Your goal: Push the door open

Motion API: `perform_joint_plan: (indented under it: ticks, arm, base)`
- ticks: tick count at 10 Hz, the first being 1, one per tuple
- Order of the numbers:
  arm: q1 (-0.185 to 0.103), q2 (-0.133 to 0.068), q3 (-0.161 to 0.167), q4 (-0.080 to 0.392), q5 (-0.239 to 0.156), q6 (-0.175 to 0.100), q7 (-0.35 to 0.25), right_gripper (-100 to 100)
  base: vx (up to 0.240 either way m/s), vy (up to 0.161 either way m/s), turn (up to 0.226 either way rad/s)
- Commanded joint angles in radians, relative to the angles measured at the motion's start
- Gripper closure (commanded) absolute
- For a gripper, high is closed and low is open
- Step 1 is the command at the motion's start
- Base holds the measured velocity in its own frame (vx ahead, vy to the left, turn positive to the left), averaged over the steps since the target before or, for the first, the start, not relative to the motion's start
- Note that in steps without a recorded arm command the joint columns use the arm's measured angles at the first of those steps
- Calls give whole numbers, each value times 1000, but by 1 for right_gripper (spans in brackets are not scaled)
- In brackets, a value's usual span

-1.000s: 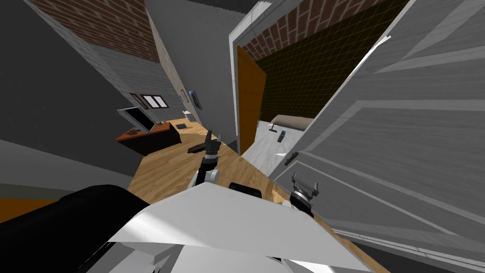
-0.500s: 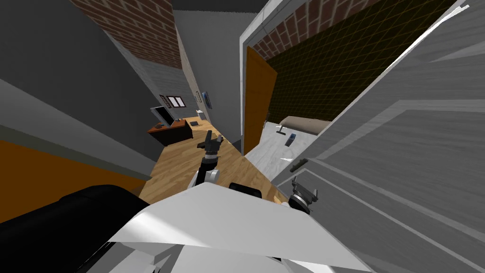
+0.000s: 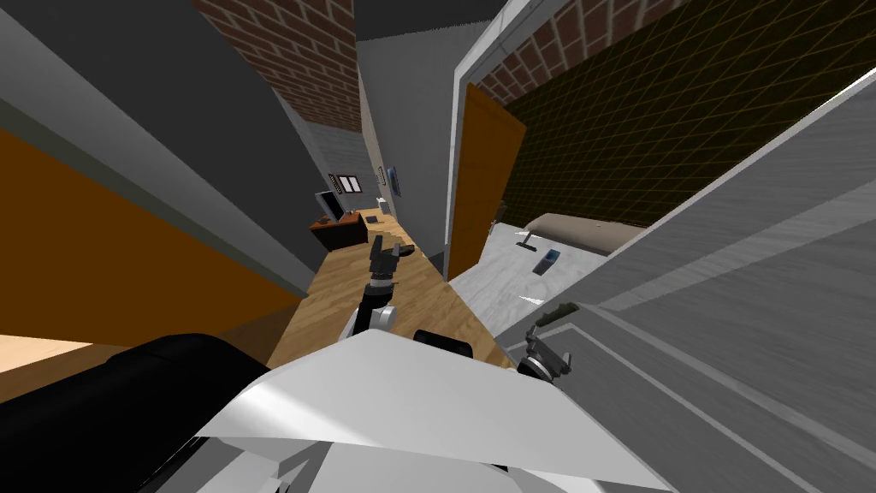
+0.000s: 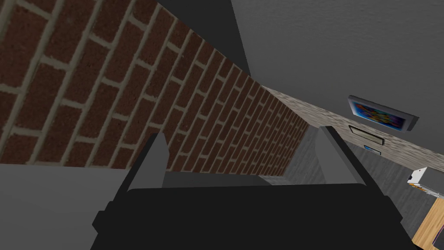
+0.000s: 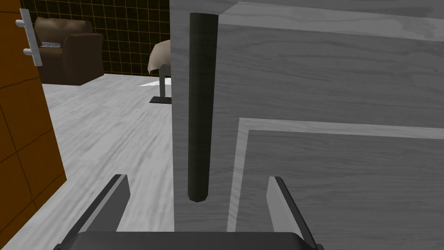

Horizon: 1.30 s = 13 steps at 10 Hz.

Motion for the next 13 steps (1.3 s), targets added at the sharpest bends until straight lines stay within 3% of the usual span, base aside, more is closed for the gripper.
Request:
perform_joint_plan:
  ticks: [1,2,4,6,8,10,11,12,13]
  arm:
    - [-1,13,-5,20,-12,-7,-24,-100]
    - [5,9,-2,6,-7,-4,-14,-100]
    - [1,-35,-5,15,-10,-8,-20,-100]
    - [-3,-50,-8,24,-12,-11,-22,-100]
    - [-7,-45,-11,32,-14,-14,-25,-100]
    - [-11,-17,-14,40,-16,-17,-28,-100]
    - [-14,-28,-14,45,-15,-18,-28,-100]
    - [-14,-28,-14,45,-15,-18,-28,100]
    - [-14,-28,-14,45,-15,-18,-28,100]
  base:
    - [-8,-55,222]
    - [-3,-27,37]
    - [82,-101,12]
    - [153,-139,26]
    - [153,-174,21]
    - [137,-134,19]
    - [77,-49,12]
    - [-13,4,-5]
    - [-26,18,3]
